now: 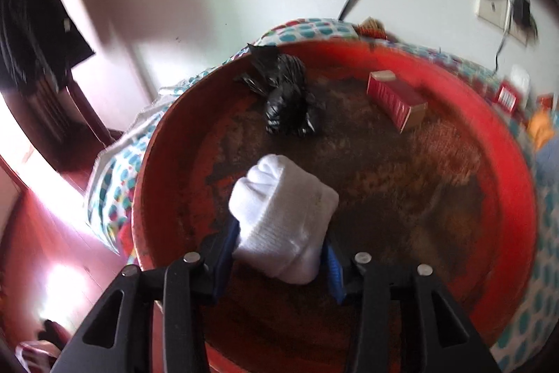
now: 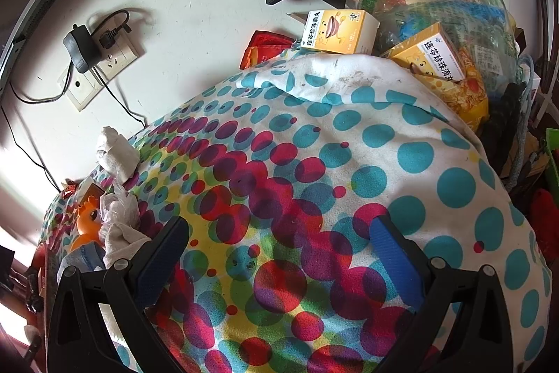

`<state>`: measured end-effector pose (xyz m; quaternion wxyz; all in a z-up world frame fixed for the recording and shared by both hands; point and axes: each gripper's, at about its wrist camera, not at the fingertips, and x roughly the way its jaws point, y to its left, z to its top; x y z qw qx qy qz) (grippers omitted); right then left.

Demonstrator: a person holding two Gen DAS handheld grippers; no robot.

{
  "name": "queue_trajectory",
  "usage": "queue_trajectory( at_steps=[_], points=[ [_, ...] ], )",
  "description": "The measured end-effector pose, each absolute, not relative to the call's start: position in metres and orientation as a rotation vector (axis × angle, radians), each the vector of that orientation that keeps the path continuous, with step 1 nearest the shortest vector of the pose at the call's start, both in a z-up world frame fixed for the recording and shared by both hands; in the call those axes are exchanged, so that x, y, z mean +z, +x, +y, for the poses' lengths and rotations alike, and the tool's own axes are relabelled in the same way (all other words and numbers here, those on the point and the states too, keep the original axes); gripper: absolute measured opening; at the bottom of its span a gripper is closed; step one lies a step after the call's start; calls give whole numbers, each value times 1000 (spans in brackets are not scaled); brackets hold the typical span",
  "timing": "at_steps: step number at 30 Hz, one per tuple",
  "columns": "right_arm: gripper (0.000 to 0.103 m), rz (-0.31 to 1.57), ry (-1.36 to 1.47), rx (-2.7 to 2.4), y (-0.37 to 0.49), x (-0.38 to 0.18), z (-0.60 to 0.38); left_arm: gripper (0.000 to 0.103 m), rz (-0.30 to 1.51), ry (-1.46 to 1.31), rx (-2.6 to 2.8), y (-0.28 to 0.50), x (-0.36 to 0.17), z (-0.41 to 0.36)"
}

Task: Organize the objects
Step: 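Carry the white sock into the red tray and release it with the left gripper, then grasp the plastic-wrapped white bundle with the right gripper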

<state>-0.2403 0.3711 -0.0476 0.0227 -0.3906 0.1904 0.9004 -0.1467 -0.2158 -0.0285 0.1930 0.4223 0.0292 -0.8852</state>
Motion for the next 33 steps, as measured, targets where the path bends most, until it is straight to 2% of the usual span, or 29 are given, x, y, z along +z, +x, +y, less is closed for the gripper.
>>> queue_trajectory(
  at_steps=[5, 7, 12, 13, 14, 15, 18, 20, 24, 30, 33],
  points=[
    [103, 598, -1208, 2791, -241, -47, 371, 49, 87, 1158, -2502, -145, -29, -212],
    [103, 600, -1207, 2792, -241, -47, 372, 49, 142, 1122, -2528, -141, -21, -214],
    [103, 598, -1208, 2791, -241, -47, 372, 50, 303, 720, -2626, -109, 50, -230],
    [103, 595, -1209, 2790, -241, -48, 372, 55, 358, 615, -2645, -97, 67, -234],
    [103, 594, -1209, 2790, -242, -48, 371, 66, 390, 555, -2661, -91, 77, -236],
    [103, 594, -1209, 2790, -242, -48, 372, 71, 382, 547, -2661, -91, 84, -237],
    [103, 573, -1217, 2785, -242, -48, 371, 72, 225, 764, -2665, -121, 72, -225],
    [103, 554, -1223, 2780, -243, -49, 369, 72, 153, 785, -2692, -126, 66, -213],
    [103, 562, -1221, 2782, -243, -49, 369, 72, 287, 700, -2757, -91, 68, -206],
    [103, 559, -1222, 2781, -243, -49, 369, 72, 163, 719, -2832, -23, 45, -145],
    [103, 544, -1226, 2775, -243, -49, 368, 72, 186, 790, -2877, 1, 20, -117]
  ],
)
